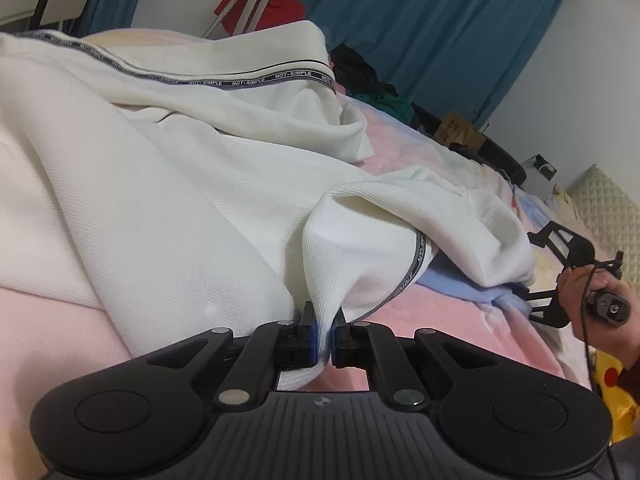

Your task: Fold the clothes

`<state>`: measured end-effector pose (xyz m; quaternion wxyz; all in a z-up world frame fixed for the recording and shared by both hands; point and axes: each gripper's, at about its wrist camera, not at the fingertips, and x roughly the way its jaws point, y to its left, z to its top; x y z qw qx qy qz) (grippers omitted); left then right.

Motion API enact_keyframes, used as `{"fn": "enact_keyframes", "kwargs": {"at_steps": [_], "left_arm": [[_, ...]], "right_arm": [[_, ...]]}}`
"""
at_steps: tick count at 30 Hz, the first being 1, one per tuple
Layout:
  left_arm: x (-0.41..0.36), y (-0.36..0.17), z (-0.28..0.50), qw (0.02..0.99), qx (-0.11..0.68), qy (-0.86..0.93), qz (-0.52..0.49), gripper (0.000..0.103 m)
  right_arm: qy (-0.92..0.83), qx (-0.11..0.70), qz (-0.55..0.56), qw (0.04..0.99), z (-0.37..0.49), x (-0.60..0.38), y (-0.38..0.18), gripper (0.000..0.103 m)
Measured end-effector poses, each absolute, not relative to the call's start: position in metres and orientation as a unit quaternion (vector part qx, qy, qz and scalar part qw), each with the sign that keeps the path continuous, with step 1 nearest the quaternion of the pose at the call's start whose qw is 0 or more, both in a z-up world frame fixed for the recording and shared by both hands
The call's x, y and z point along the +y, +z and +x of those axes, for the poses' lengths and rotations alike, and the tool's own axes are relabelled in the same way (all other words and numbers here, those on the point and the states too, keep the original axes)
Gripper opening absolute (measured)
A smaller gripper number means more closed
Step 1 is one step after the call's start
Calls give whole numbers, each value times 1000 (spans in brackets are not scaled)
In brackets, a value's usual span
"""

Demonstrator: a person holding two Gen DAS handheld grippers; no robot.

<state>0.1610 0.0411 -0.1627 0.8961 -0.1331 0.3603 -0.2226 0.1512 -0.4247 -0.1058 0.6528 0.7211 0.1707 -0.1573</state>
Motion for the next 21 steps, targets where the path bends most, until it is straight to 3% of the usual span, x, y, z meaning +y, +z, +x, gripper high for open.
{"fn": "enact_keyframes", "kwargs": {"at_steps": [6, 9, 11, 14, 21], "left_arm": [[40, -163, 162, 895, 360, -223, -139, 7], [40, -163, 163, 895, 360, -223, -142, 7], [40, -162, 163, 894, 360, -223, -145, 7], [41, -162, 161, 894, 359, -223, -147, 7], [36, -156, 157, 898, 354, -226, -128, 8]], "right_arm": [[-198, 114, 716, 660, 151, -429, -102, 63], [-217, 111, 697, 675, 150, -431, -99, 50], [-230, 109, 686, 682, 149, -433, -97, 24], [-246, 99, 675, 689, 138, -442, -95, 10], [-309, 43, 598, 738, 124, -468, -71, 5]]}}
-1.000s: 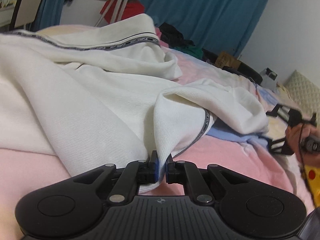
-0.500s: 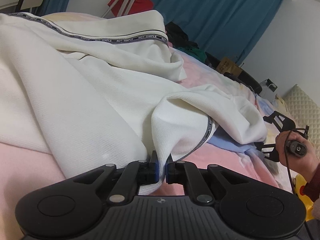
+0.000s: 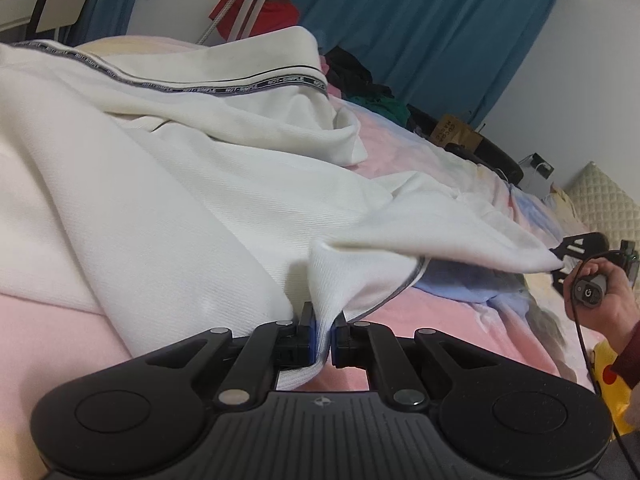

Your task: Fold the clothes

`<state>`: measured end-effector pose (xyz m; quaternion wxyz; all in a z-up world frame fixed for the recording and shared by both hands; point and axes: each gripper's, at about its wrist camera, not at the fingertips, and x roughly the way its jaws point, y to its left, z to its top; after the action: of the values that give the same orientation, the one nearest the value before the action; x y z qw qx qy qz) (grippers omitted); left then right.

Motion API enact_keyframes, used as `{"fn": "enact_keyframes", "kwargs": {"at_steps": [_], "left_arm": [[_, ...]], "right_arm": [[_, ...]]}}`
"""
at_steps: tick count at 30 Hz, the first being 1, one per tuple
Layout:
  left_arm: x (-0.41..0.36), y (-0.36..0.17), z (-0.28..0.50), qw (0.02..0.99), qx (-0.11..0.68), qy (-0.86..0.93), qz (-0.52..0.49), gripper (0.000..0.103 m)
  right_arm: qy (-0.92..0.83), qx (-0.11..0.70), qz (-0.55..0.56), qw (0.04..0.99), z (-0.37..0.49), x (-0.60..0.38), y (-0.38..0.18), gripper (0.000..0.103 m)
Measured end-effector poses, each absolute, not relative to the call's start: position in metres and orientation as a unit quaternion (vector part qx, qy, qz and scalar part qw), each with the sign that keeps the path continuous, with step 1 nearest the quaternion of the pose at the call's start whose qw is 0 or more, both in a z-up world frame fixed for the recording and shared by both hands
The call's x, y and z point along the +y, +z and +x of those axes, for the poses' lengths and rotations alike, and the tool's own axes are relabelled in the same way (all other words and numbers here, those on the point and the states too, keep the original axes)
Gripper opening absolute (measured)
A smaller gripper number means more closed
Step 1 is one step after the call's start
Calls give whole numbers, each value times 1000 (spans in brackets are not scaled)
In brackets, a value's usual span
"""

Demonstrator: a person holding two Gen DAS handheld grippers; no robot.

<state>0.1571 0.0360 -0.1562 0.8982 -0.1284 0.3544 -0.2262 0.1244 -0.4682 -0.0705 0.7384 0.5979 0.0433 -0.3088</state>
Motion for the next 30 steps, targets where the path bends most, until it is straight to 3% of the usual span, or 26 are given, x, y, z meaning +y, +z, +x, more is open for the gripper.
{"fn": "enact_keyframes", "kwargs": {"at_steps": [5, 11, 16, 18, 20, 21, 23, 25, 30], "left_arm": [[30, -150, 150, 900, 341, -247, -115, 10], [26, -148, 146, 902, 341, -247, -95, 10], [31, -146, 146, 899, 350, -244, -97, 13], [33, -141, 145, 897, 355, -241, -104, 19], [39, -137, 144, 892, 365, -236, -122, 43], [42, -134, 144, 889, 371, -233, -135, 48], [54, -128, 140, 885, 371, -224, -171, 74], [71, -120, 137, 887, 362, -203, -202, 84], [126, -112, 136, 878, 353, -113, -303, 85]], "right_arm": [[-359, 44, 537, 762, 103, -498, -71, 5], [-391, 73, 567, 721, 83, -521, -108, 5], [-411, 102, 538, 728, 88, -519, -100, 11], [-423, 123, 520, 732, 88, -514, -93, 19], [-441, 142, 484, 743, 95, -506, -80, 46], [-448, 147, 463, 751, 99, -501, -72, 53], [-461, 142, 421, 769, 97, -483, -50, 69], [-463, 132, 394, 783, 97, -471, -30, 69], [-426, 138, 318, 836, 112, -424, 9, 69]]}}
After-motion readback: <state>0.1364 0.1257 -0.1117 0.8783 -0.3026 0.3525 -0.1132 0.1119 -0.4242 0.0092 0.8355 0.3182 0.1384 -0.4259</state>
